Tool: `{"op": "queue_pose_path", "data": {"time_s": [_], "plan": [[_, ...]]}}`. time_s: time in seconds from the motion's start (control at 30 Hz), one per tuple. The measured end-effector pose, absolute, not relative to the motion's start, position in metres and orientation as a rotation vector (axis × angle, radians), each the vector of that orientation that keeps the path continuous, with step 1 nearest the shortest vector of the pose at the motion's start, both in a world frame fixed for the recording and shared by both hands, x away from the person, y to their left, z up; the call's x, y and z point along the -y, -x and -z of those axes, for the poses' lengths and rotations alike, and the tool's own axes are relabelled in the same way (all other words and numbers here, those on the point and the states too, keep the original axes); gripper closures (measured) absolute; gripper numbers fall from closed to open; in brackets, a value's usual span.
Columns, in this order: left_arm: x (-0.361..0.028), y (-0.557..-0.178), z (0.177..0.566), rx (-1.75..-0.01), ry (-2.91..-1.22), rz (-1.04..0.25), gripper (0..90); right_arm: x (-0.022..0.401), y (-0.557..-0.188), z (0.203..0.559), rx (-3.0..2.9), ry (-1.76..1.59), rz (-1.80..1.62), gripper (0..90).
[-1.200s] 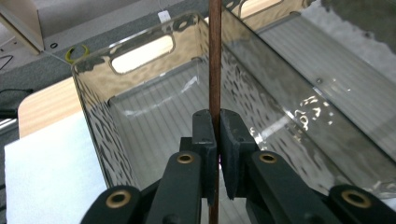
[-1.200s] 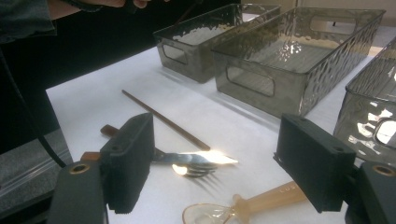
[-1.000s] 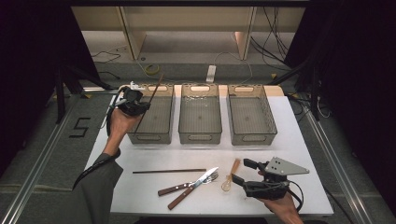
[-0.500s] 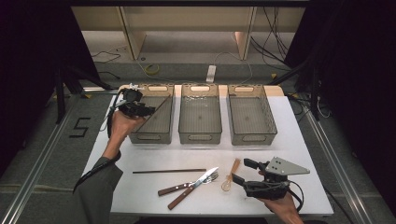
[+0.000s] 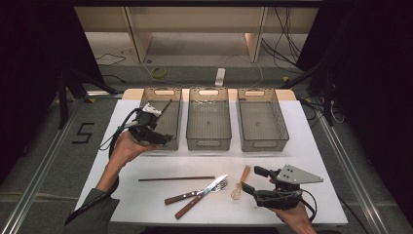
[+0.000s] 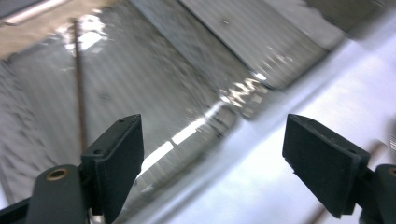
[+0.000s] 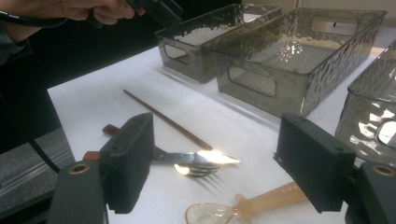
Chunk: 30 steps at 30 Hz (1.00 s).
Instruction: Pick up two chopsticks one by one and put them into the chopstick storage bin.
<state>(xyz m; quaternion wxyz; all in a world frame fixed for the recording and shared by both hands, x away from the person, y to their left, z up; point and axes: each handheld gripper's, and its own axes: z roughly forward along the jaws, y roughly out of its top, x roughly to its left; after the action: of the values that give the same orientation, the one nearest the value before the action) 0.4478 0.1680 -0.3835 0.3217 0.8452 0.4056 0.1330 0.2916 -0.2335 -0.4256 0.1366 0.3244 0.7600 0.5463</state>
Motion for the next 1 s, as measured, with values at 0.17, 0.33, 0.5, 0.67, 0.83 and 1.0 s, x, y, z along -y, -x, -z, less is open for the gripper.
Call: {"op": "queue_pose_path", "data": {"time_s": [0.17,0.33,0.5,0.67,0.83,1.0], "plan": [[-0.156,-0.436,0.389,-1.026,-2.301,-0.315,17.1,0.233,-0.291,0.426,-2.211,-0.932,-1.575,28.4],[-0.144,-0.425,0.397,-0.973,-2.418,-0.301,16.1,0.233,-0.290,0.425,-2.209,-0.928,-1.579,28.4],[-0.134,-0.416,0.405,-0.899,-2.531,-0.292,15.5,0.233,-0.291,0.425,-2.215,-0.926,-1.579,28.4],[-0.128,-0.411,0.415,-0.862,-2.608,-0.247,16.2,0.232,-0.291,0.426,-2.218,-0.927,-1.579,28.4],[-0.119,-0.406,0.429,-0.813,-2.717,-0.231,18.6,0.231,-0.291,0.426,-2.222,-0.922,-1.575,28.5],[-0.116,-0.402,0.436,-0.796,-2.768,-0.204,26.4,0.231,-0.291,0.426,-2.224,-0.926,-1.569,28.5]]}}
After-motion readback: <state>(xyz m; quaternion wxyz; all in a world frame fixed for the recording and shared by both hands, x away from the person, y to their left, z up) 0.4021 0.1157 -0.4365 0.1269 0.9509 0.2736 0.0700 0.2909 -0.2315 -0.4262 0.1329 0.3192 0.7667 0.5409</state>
